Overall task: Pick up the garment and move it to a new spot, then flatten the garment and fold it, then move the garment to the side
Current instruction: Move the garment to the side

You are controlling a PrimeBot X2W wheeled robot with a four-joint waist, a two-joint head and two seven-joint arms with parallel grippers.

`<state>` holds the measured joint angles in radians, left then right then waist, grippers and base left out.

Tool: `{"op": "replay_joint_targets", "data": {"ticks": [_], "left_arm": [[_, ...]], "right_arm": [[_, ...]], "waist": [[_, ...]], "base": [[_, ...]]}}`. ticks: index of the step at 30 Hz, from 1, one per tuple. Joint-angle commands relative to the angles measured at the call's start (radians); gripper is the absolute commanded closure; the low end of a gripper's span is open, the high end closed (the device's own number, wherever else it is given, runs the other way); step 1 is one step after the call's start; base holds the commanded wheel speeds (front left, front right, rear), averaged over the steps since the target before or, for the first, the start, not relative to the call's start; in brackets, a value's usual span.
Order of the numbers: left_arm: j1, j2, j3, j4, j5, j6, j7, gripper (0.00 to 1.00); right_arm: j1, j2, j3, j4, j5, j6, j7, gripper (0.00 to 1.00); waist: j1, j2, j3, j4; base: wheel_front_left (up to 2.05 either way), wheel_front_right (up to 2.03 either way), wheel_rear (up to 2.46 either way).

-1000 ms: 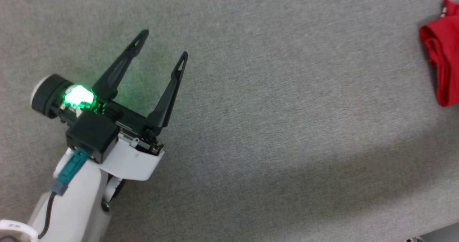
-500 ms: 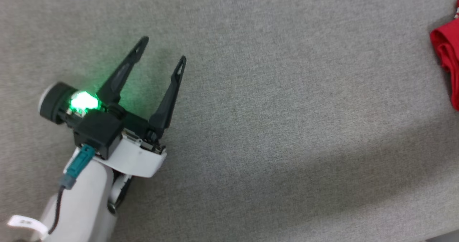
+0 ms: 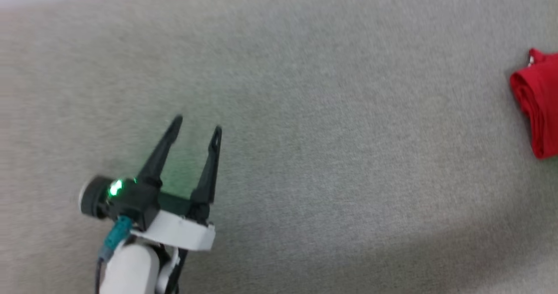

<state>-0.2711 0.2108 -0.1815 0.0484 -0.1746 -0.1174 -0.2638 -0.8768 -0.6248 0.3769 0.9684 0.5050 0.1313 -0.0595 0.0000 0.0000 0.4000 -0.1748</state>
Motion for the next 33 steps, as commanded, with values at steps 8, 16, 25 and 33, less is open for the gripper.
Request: {"op": "replay_joint_targets", "data": {"ticks": [8, 16, 25, 33], "left_arm": [[0.103, -0.038, 0.044, 0.085, 0.002, -0.011, 0.0, 0.0], [0.165, -0.046, 0.098, 0.157, -0.012, -0.013, 0.0, 0.0], [0.247, -0.05, 0.161, 0.179, -0.052, -0.014, 0.0, 0.0], [0.313, -0.06, 0.208, 0.143, -0.053, -0.014, 0.0, 0.0]], "right_arm": [[0.14, 0.049, 0.095, -0.08, 0.093, -0.001, -0.066, 0.0], [0.263, 0.109, 0.157, -0.17, 0.163, -0.001, -0.165, 0.0], [0.382, 0.176, 0.149, -0.286, 0.189, -0.001, -0.204, 0.0], [0.51, 0.218, 0.021, -0.407, 0.109, -0.001, -0.206, 0.0]], "waist": [[0.0, 0.0, -0.195, 0.154], [0.0, 0.0, -0.304, 0.181], [0.0, 0.0, -0.397, 0.182], [0.0, 0.0, -0.438, 0.202]], "base": [[0.0, 0.0, 0.0], [0.0, 0.0, 0.0], [0.0, 0.0, 0.0], [0.0, 0.0, 0.0]]}}
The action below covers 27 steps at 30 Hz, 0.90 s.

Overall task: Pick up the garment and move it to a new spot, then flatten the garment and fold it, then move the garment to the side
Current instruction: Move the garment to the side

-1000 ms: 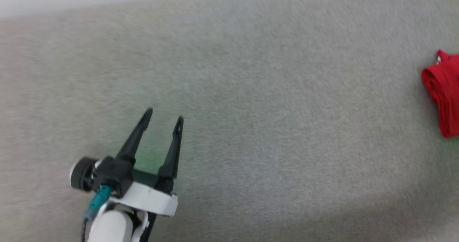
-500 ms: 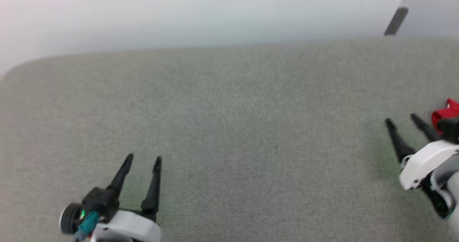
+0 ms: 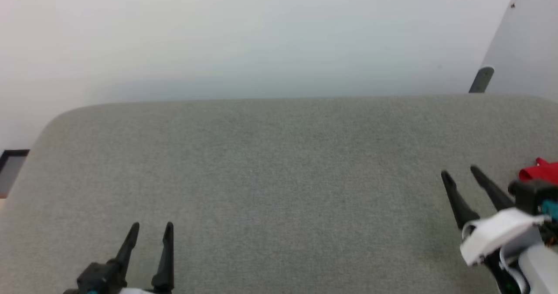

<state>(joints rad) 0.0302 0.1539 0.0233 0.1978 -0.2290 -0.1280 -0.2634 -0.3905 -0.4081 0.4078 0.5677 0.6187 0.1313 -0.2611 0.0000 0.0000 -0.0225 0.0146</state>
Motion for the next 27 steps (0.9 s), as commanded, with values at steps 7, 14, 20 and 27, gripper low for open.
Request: {"op": "replay_joint_targets", "data": {"ticks": [7, 14, 20, 27], "left_arm": [[0.072, -0.006, 0.011, -0.045, -0.01, -0.004, 0.0, 0.0], [0.121, -0.008, 0.014, -0.085, -0.001, -0.004, 0.0, 0.0], [0.153, -0.017, 0.024, -0.123, 0.01, -0.004, 0.0, 0.0], [0.182, -0.032, 0.034, -0.157, 0.023, -0.003, 0.0, 0.0]], "right_arm": [[0.166, -0.001, -0.109, -0.118, -0.056, -0.001, -0.004, 0.0], [0.285, 0.02, -0.219, -0.233, -0.106, -0.001, 0.026, 0.0], [0.408, 0.058, -0.326, -0.377, -0.164, -0.001, 0.08, 0.0], [0.495, 0.13, -0.417, -0.523, -0.217, -0.001, 0.139, 0.0]], "waist": [[0.0, 0.0, -0.049, 0.032], [0.0, 0.0, -0.053, 0.028], [0.0, 0.0, -0.046, 0.021], [0.0, 0.0, -0.038, 0.014]], "base": [[0.0, 0.0, 0.0], [0.0, 0.0, 0.0], [0.0, 0.0, 0.0], [0.0, 0.0, 0.0]]}}
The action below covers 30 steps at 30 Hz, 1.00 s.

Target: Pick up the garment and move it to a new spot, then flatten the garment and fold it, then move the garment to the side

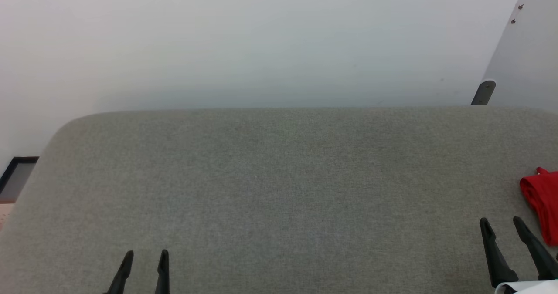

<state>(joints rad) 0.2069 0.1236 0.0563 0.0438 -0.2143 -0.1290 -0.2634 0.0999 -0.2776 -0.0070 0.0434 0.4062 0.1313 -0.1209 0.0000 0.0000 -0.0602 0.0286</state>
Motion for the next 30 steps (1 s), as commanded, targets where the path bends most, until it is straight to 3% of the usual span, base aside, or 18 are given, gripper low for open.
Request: {"op": "replay_joint_targets", "data": {"ticks": [1, 16, 30], "left_arm": [[0.007, -0.002, 0.001, -0.004, 0.01, -0.002, 0.0, 0.0], [-0.008, -0.007, 0.003, -0.005, 0.011, -0.002, 0.0, 0.0], [-0.018, -0.013, 0.012, 0.011, -0.009, -0.002, 0.0, 0.0]], "right_arm": [[0.013, 0.008, -0.01, -0.013, -0.01, -0.001, 0.006, 0.0], [0.048, 0.08, -0.05, -0.117, -0.041, -0.001, 0.058, 0.0], [0.034, 0.112, -0.042, -0.127, -0.032, -0.001, 0.063, 0.0]], "waist": [[0.0, 0.0, 0.001, 0.0], [0.0, 0.0, 0.008, -0.002], [0.0, 0.0, 0.005, -0.014]], "base": [[0.0, 0.0, 0.0], [0.0, 0.0, 0.0], [0.0, 0.0, 0.0]]}}
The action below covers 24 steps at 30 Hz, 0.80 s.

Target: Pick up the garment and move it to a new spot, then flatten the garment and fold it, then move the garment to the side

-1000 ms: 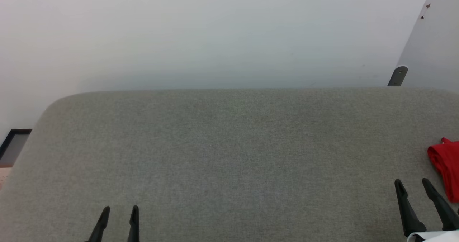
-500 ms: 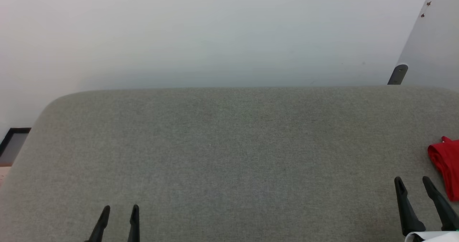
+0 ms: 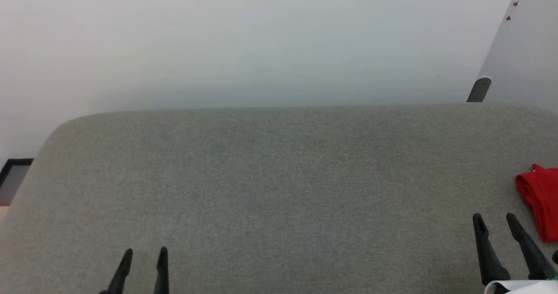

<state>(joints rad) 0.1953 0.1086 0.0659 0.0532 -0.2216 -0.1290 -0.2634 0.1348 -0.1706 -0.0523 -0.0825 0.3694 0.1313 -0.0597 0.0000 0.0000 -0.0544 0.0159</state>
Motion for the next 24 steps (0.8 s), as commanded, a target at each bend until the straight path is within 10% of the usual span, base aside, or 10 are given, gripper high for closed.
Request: {"op": "replay_joint_targets", "data": {"ticks": [1, 3, 4, 24], "left_arm": [[-0.008, 0.003, 0.009, 0.003, -0.001, -0.002, 0.0, 0.0], [-0.011, 0.003, 0.014, 0.004, -0.003, -0.002, 0.0, 0.0], [-0.004, 0.001, 0.013, 0.003, -0.002, 0.0, 0.0, 1.0], [-0.059, -0.02, 0.014, 0.069, -0.3, 0.0, 0.08, 1.0]], "right_arm": [[-0.004, 0.006, 0.005, 0.001, 0.007, -0.001, 0.0, 0.0], [-0.011, 0.01, 0.012, 0.005, 0.012, -0.001, -0.003, 0.0], [-0.004, 0.008, 0.01, 0.006, 0.005, 0.0, -0.002, 1.0], [-0.045, 0.04, -0.001, 0.102, 0.269, 0.0, 0.036, 1.0]], "waist": [[0.0, 0.0, -0.002, -0.003], [0.0, 0.0, -0.006, -0.009], [0.0, 0.0, -0.004, -0.007], [0.0, 0.0, 0.004, -0.009]], "base": [[0.0, 0.0, 0.0], [0.0, 0.0, 0.0], [0.0, 0.0, 0.0], [0.0, 0.0, 0.0]]}}
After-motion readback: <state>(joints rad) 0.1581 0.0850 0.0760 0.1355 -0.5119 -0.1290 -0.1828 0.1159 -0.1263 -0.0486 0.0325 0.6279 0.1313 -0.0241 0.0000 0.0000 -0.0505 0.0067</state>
